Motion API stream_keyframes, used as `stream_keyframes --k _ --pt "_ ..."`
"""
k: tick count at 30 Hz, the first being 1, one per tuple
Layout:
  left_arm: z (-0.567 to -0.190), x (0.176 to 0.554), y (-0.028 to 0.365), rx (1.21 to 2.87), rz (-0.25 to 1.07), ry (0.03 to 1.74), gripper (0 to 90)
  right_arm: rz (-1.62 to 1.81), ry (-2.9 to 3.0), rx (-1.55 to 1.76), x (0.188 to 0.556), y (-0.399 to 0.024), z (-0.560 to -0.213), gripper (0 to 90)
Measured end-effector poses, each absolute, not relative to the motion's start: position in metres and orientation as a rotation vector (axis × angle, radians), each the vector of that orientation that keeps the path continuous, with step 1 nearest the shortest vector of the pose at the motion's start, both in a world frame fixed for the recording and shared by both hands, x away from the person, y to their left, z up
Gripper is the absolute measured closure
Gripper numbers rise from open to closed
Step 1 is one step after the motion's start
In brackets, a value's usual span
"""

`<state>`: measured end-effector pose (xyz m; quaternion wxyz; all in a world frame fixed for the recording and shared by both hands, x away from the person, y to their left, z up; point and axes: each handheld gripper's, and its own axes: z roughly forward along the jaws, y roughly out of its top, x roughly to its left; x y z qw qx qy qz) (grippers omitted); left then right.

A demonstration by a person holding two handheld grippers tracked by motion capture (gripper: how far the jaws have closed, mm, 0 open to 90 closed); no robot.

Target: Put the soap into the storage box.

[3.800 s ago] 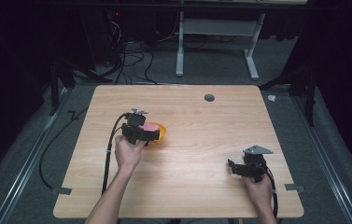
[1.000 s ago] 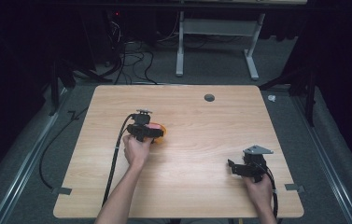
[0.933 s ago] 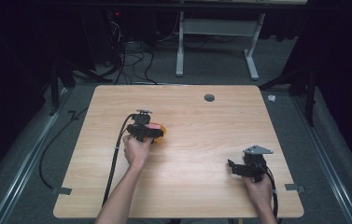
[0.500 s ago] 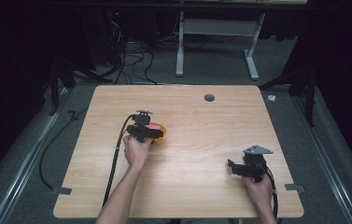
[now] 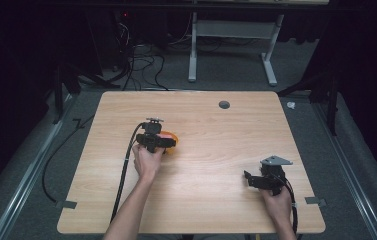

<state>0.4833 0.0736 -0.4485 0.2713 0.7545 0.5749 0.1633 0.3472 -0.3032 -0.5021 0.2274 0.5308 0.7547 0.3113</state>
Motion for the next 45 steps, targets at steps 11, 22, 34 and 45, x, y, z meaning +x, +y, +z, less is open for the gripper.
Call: stream_keyframes --k 11,22,34,45 --pt "-0.440 0.479 0.077 2.020 0.443 1.528 13.9 0.857 2.079 1.464 0.347 -0.303 -0.502 21.0" --pt "-0.431 0.471 0.085 2.004 0.433 1.467 15.0 0.857 2.080 1.460 0.347 -0.303 -0.502 21.0" --pt "-0.422 0.460 0.096 1.996 0.438 1.418 15.3 0.858 2.079 1.463 0.347 -0.303 -0.502 21.0" --pt "-0.417 0.452 0.110 1.972 0.449 1.405 15.6 0.857 2.079 1.463 0.347 -0.303 -0.502 21.0"
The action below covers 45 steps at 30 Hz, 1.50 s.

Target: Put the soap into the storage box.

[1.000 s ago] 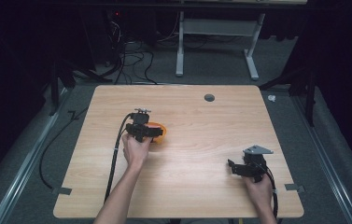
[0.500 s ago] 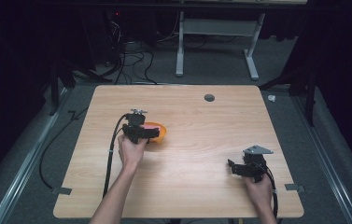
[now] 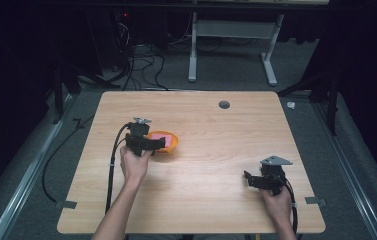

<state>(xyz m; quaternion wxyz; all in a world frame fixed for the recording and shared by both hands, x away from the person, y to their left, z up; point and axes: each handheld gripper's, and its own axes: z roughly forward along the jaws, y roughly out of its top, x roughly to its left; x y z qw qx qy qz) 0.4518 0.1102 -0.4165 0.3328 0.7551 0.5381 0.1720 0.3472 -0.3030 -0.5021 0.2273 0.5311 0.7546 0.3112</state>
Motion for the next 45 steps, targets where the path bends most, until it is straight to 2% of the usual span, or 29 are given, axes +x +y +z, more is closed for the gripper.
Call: stream_keyframes --k 13,31,45 --pt "-0.414 0.439 0.127 1.975 0.469 1.377 15.6 0.857 2.079 1.463 0.347 -0.303 -0.502 21.0" --pt "-0.421 0.404 0.154 1.910 0.429 1.358 15.8 0.857 2.079 1.462 0.347 -0.303 -0.502 21.0" --pt "-0.437 0.385 0.167 1.916 0.415 1.353 15.8 0.857 2.078 1.463 0.347 -0.303 -0.502 21.0"
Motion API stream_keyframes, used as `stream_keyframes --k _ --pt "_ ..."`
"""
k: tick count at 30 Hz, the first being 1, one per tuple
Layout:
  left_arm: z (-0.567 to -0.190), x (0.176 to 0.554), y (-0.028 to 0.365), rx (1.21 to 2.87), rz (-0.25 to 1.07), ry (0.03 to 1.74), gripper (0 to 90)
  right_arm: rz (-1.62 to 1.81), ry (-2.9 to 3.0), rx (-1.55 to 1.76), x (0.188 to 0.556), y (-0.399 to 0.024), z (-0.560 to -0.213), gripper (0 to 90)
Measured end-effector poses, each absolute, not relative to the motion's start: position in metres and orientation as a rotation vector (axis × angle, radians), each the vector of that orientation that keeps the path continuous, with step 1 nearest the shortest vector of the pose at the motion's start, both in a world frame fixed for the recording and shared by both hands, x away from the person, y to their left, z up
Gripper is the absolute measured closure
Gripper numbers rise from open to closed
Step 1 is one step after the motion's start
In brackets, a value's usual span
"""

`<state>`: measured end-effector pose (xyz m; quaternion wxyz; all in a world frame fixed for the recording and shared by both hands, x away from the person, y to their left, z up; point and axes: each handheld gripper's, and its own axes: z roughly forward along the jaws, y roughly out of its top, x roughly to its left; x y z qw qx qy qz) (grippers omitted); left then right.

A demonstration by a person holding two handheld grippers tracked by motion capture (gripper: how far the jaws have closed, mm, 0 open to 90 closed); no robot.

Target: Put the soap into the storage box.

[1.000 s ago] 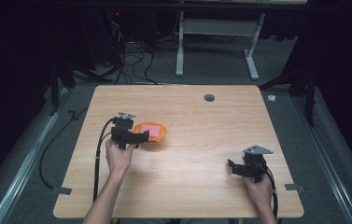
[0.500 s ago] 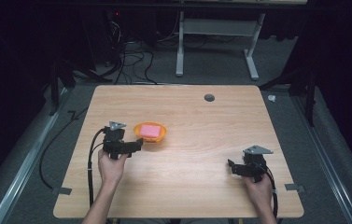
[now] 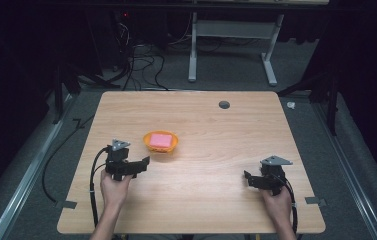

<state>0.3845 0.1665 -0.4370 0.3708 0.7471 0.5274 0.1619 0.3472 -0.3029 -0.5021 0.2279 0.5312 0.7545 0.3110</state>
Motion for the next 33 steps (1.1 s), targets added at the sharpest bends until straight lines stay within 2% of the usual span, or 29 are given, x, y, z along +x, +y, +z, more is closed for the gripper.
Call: stream_keyframes --k 15,25,33 --pt "-0.471 0.371 0.177 1.944 0.430 1.398 15.6 0.856 2.078 1.463 0.347 -0.303 -0.502 21.0" --pt "-0.505 0.362 0.178 1.996 0.559 1.405 13.7 0.857 2.077 1.465 0.347 -0.303 -0.502 21.0" --pt "-0.508 0.359 0.180 1.971 0.579 1.387 13.6 0.858 2.077 1.465 0.347 -0.303 -0.502 21.1"
